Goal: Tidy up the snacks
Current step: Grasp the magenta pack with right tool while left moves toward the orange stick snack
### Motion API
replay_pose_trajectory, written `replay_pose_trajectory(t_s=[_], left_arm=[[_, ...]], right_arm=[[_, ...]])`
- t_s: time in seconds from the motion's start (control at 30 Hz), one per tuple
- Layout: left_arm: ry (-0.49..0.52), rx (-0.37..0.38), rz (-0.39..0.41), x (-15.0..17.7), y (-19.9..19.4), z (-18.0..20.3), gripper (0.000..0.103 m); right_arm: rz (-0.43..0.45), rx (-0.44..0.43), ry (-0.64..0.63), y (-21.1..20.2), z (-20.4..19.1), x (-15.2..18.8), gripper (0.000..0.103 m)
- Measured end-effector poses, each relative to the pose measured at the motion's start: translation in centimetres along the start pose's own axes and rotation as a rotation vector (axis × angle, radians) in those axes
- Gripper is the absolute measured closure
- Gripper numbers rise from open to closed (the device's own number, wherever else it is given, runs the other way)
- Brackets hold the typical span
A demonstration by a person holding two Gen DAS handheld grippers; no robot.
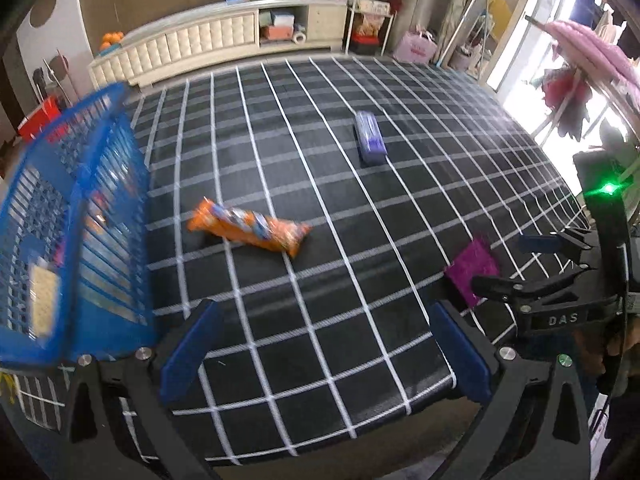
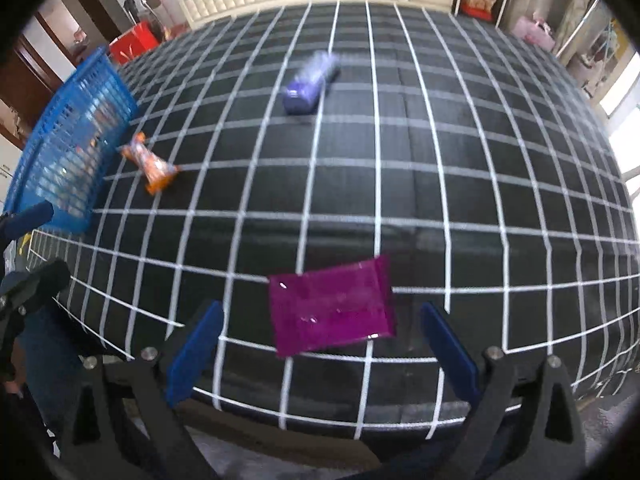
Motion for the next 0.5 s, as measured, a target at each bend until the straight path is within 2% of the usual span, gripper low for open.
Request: replay_pose_trajectory(t_s=[0.13, 0.23, 0.5], left_arm=[[-0.014, -0.001, -0.036, 1.4, 1.4, 0.6, 0.000], [-0.021, -0.009, -0.049, 2.1, 1.9, 0.7, 0.000], [-0.061, -0.031, -0.076, 2.9, 2.5, 0.0, 0.000]], right_arm=[[-0.030, -0.009, -0.011, 1.6, 0.2, 0.4, 0.003], [-0.019, -0.034, -0.037, 2.0, -0.3, 0.5, 0.002], [0.002, 0.072, -0.141, 3.1, -2.4, 1.0, 0.003]])
Point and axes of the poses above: each gripper's, at about its wrist camera, not at the fingertips, and y roughly the way its jaws point, z to its right, x to its underside, the point moved 4 cm from there along y, roughly the way its jaws point, and after that the axes turned 1 degree about y, right-handed, at the moved point
